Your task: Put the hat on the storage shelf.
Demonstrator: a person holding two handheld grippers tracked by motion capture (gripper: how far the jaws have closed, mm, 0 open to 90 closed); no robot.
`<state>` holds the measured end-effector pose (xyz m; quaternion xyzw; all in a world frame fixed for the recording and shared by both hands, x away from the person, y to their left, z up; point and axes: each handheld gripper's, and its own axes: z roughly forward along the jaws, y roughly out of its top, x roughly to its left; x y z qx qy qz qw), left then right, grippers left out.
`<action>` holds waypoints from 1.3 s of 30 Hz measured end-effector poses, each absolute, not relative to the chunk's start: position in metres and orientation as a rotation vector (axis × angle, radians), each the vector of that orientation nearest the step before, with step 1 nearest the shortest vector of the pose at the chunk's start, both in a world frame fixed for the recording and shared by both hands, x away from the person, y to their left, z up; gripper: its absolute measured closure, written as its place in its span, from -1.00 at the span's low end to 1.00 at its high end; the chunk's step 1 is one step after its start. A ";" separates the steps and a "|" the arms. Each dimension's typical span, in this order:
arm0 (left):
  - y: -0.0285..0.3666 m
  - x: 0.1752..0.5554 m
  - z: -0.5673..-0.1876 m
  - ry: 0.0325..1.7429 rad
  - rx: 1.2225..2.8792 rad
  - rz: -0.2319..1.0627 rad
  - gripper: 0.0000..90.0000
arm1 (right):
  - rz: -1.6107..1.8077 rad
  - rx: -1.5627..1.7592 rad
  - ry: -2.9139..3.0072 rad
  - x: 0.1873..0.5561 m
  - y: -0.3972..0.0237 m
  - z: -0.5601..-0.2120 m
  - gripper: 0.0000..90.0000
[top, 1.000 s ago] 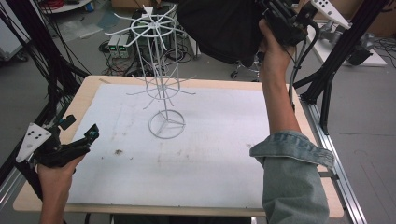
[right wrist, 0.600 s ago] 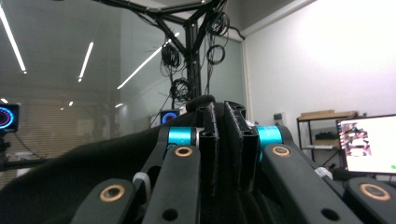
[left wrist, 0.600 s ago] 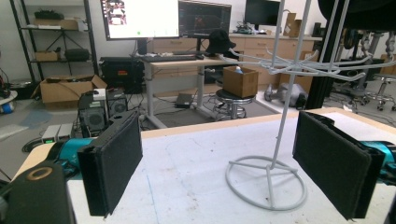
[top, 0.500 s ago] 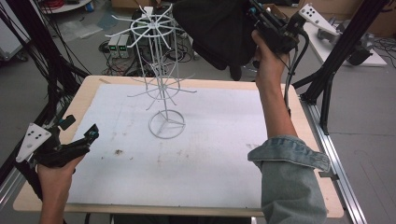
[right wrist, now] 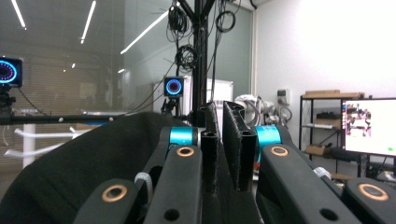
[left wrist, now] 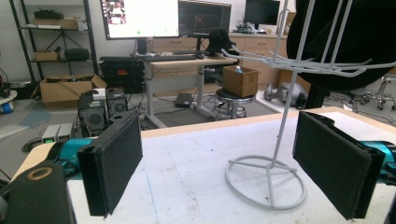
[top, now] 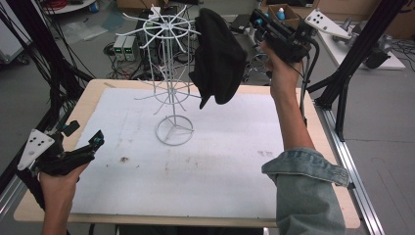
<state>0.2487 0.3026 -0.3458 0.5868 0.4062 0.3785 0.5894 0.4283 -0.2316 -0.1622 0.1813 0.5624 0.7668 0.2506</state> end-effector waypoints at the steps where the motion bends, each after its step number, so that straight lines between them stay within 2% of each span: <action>1: 0.302 0.249 -0.346 0.942 1.369 0.882 -0.64 | 2.085 0.500 1.537 0.428 -0.232 -0.164 0.89; 13: 0.301 0.250 -0.347 0.947 1.371 0.879 -0.64 | 2.056 0.528 1.538 0.429 -0.239 -0.179 0.83; 23: 0.300 0.254 -0.348 0.946 1.376 0.875 -0.64 | 1.939 0.600 1.565 0.416 -0.256 -0.191 0.57; 27: 0.299 0.258 -0.351 0.954 1.377 0.870 -0.65 | 1.864 0.615 1.586 0.406 -0.259 -0.198 0.36; 32: 0.296 0.263 -0.352 0.950 1.379 0.862 -0.65 | 1.722 0.629 1.597 0.390 -0.264 -0.216 0.19; 39: 0.290 0.273 -0.354 0.939 1.389 0.838 -0.65 | 1.604 0.668 1.604 0.370 -0.275 -0.241 -0.22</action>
